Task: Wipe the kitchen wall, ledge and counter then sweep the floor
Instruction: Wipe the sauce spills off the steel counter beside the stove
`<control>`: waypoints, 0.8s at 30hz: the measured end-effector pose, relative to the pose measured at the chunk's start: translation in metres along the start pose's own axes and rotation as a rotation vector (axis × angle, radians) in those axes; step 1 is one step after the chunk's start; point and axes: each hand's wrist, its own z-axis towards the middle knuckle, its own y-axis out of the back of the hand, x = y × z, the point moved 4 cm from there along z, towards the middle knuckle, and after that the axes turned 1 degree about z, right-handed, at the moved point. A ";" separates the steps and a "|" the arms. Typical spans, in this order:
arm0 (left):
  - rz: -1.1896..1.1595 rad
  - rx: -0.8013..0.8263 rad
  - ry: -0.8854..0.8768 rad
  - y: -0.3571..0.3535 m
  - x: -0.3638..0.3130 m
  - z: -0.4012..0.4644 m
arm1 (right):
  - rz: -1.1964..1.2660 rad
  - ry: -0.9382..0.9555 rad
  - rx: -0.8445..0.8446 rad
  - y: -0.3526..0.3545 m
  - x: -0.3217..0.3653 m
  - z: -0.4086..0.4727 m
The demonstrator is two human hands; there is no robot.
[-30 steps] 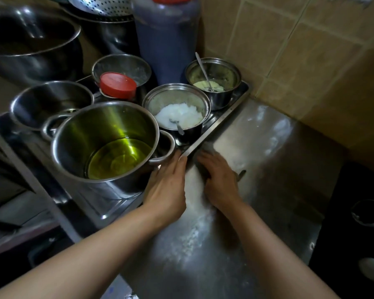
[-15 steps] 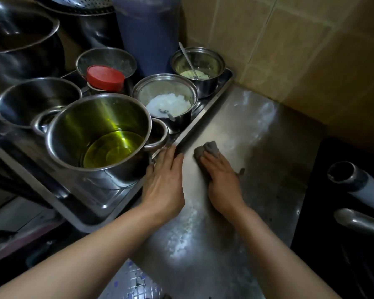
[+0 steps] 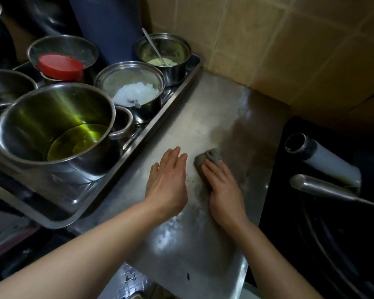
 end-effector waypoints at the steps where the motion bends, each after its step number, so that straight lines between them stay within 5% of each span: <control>1: -0.003 0.003 -0.012 -0.003 -0.004 0.000 | -0.009 0.025 0.004 0.000 -0.001 -0.008; 9: -0.037 0.056 -0.095 -0.022 -0.028 -0.011 | -0.127 -0.220 -0.035 0.031 -0.070 0.019; 15: -0.043 0.069 -0.133 -0.026 -0.043 -0.021 | -0.080 -0.247 -0.044 0.026 -0.039 -0.061; 24: -0.001 0.095 -0.188 -0.033 -0.050 -0.036 | -0.035 -0.371 -0.106 0.040 -0.070 -0.025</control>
